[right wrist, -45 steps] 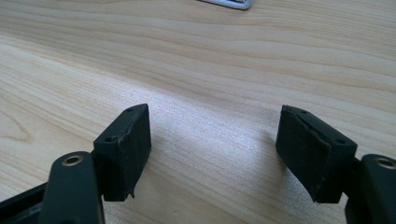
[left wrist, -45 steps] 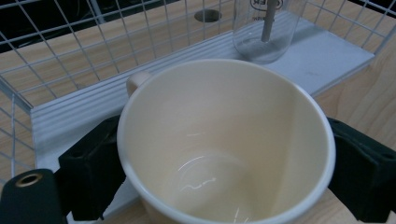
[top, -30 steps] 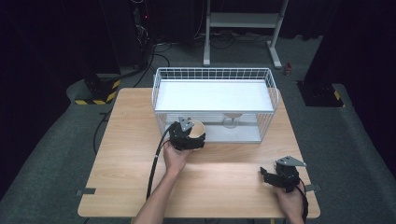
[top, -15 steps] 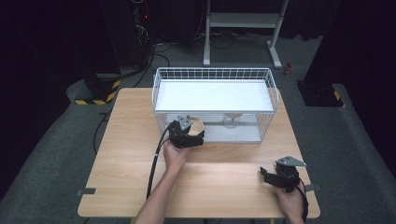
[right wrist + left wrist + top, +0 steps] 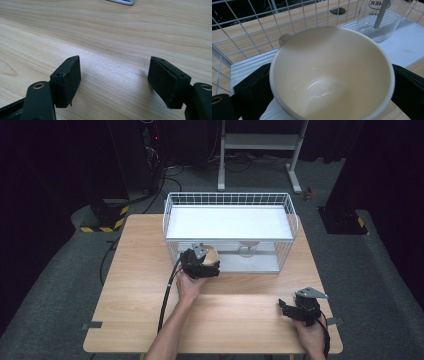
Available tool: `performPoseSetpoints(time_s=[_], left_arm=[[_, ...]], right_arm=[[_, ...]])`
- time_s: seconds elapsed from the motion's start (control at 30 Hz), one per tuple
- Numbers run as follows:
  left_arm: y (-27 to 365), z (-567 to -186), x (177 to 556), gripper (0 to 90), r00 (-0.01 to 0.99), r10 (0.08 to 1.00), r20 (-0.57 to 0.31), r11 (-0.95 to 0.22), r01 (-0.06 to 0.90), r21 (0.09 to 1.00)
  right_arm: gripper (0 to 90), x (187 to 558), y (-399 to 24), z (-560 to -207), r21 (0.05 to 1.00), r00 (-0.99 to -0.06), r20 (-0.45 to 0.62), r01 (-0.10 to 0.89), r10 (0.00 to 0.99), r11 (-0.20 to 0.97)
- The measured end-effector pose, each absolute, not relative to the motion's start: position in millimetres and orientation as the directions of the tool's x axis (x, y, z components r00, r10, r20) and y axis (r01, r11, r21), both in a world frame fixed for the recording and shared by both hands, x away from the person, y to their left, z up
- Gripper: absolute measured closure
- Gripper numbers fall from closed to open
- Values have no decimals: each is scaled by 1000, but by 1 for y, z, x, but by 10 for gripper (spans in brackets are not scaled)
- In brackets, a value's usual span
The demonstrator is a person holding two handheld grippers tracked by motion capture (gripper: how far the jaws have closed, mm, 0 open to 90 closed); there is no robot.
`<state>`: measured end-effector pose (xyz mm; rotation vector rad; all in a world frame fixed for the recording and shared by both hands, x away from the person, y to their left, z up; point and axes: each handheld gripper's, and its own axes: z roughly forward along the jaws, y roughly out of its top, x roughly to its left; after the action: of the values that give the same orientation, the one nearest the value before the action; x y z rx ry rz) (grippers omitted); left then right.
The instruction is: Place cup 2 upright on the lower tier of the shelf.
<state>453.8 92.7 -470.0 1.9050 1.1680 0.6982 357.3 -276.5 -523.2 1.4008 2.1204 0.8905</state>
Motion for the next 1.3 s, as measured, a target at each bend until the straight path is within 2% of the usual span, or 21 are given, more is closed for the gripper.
performPoseSetpoints(time_s=[0.13,0.5,1.13,1.3], left_arm=[[94,-469,455,5,424,905,38,-265,491,830],[99,-470,452,8,421,906,37,-271,512,815],[99,-482,440,110,426,904,46,-294,539,790],[99,-483,441,111,421,906,50,-294,539,789]], right_arm=[[264,357,-276,-523,721,-387,-15,635,922,278],[264,357,-276,-523,721,-386,-14,635,922,277],[264,357,-276,-523,721,-387,-15,635,922,278],[264,357,-276,-523,721,-386,-15,635,922,278]])
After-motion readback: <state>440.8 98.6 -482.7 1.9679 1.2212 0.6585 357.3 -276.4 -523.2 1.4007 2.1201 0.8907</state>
